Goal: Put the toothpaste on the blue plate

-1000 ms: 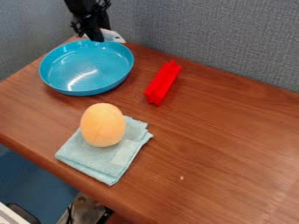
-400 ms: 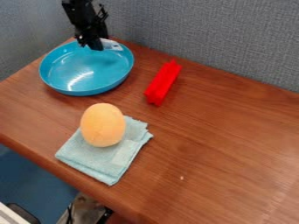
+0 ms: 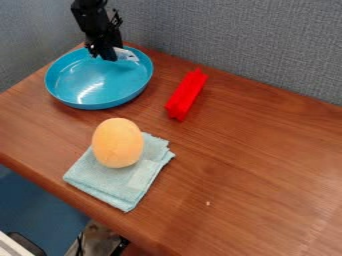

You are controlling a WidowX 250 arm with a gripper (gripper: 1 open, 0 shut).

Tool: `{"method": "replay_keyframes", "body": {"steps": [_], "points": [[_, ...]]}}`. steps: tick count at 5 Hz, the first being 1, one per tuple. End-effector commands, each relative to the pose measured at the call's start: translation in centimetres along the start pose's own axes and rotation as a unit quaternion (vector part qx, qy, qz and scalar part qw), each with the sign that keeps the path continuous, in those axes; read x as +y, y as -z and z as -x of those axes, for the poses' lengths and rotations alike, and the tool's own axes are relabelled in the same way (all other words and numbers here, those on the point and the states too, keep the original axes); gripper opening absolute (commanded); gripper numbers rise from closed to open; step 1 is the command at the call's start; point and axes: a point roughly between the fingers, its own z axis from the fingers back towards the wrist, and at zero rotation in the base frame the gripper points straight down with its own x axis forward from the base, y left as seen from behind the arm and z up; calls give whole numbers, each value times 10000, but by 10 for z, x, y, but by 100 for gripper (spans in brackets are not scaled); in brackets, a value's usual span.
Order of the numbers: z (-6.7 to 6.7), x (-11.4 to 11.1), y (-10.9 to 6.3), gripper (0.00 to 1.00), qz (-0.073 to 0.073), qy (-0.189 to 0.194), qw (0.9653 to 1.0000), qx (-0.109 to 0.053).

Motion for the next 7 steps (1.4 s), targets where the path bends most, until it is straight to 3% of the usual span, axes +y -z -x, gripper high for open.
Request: {"method": "replay_keyframes", "body": {"steps": [1,7], "points": [[-2,-8,-18,0,194,57,9997,-132],[-4,-8,-20,0,112,63,9999,-98]]}}
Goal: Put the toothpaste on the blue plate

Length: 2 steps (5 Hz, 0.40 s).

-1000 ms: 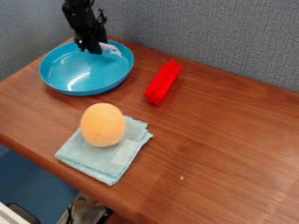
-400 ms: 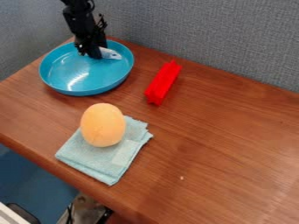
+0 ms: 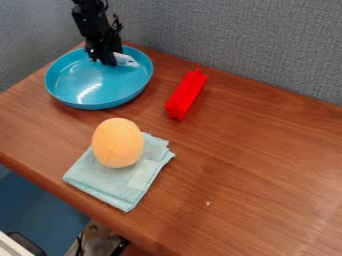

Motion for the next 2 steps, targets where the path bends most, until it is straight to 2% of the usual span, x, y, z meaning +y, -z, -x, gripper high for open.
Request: {"method": "replay_keyframes", "body": {"steps": [1,2], "points": [[-4,-12,-27,0,295,56,9994,-161],[-4,-12,-28,0,285,56,9995,-150]]}}
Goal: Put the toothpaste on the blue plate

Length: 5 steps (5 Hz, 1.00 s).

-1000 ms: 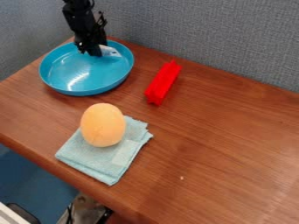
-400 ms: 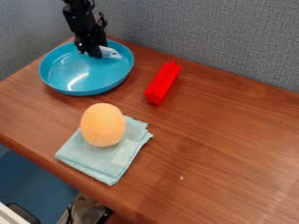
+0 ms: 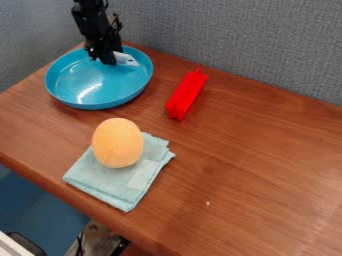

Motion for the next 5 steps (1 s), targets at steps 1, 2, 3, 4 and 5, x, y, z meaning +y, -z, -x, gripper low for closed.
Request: {"method": "replay_keyframes", "body": {"steps": [1,2,3,4,5], "points": [[-5,-12,-27,0,306,42,9994,-157],[-5,-12,-27,0,294,43,9994,-158],[-5,-12,-28,0,284,41,9995,-161],[-6,-12,-27,0,271,39,9995,-166],[-6,-12,-27,0,259,39,9995,-175]]}}
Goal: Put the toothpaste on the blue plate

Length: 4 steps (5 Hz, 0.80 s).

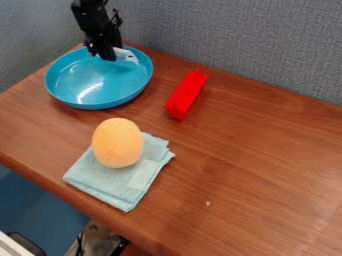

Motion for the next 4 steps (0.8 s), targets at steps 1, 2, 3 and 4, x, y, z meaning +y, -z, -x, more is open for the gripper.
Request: {"method": "replay_keyframes", "body": {"steps": [1,2,3,4], "points": [[-6,-9,-22,0,246,31,9995,-185],[-6,-8,-21,0,229,34,9995,-198],[-6,-8,-21,0,223,37,9996,-193],[-6,-8,-22,0,217,40,9996,-183]]}}
